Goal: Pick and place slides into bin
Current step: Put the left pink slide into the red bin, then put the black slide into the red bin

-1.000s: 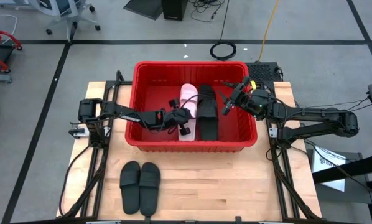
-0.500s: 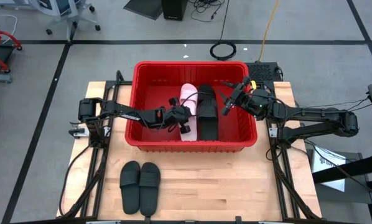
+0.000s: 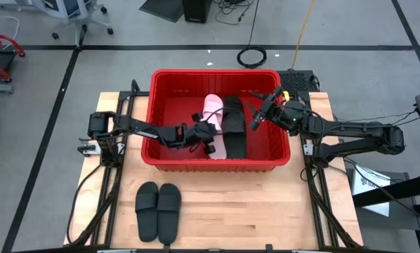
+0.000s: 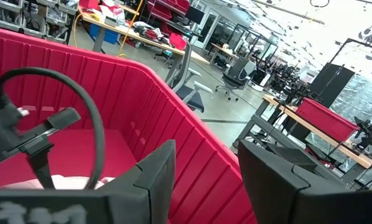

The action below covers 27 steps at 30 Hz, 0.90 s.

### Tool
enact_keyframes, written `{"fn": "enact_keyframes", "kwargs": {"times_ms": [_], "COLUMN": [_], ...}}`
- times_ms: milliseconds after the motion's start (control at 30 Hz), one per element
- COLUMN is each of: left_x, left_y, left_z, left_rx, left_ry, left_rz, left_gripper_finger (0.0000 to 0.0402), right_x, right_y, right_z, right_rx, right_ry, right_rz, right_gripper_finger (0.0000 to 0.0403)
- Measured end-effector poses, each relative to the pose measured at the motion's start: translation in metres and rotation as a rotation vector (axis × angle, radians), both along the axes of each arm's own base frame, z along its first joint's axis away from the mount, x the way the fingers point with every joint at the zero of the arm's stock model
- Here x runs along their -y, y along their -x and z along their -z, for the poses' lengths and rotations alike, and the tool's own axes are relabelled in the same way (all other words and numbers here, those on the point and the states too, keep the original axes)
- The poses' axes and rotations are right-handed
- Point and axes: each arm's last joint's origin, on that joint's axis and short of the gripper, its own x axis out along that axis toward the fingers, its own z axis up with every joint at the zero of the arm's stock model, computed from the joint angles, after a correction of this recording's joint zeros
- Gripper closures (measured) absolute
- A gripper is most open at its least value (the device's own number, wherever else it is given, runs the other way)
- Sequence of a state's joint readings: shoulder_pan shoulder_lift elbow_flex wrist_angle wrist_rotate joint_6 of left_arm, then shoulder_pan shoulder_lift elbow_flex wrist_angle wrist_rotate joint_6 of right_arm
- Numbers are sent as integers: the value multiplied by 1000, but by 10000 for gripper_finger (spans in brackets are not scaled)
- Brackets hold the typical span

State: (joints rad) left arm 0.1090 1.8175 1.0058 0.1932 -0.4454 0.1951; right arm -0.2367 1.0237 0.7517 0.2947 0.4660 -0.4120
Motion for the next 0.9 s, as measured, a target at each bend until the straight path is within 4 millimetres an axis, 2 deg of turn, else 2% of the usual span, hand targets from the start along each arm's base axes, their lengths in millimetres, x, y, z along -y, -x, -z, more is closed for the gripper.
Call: {"fn": "enact_keyframes", "kwargs": {"times_ms": [200,300,633,767,900], "left_x": [6,7,7,8,8], "left_y": [1,8,34,40,42], "left_z": [-7,-15,-64,-76,-79], "left_rx": [2,-29,17,45,50], "left_ry": [-15,-39,-73,-74,-74], "left_rz": [20,-5,-64,-65,-65], "left_gripper_finger": [259,259,259,259,259], "right_x": [0,0,0,-1,0], "right_y": [0,0,0,-1,0], "right_z": [0,0,-1,-1,-1], "right_rx": [0,0,10,19,14], "right_ry": [0,0,0,-4,-5], "right_rz": [0,0,-4,-26,-25], "right_gripper_finger": [238,238,238,238,238]}}
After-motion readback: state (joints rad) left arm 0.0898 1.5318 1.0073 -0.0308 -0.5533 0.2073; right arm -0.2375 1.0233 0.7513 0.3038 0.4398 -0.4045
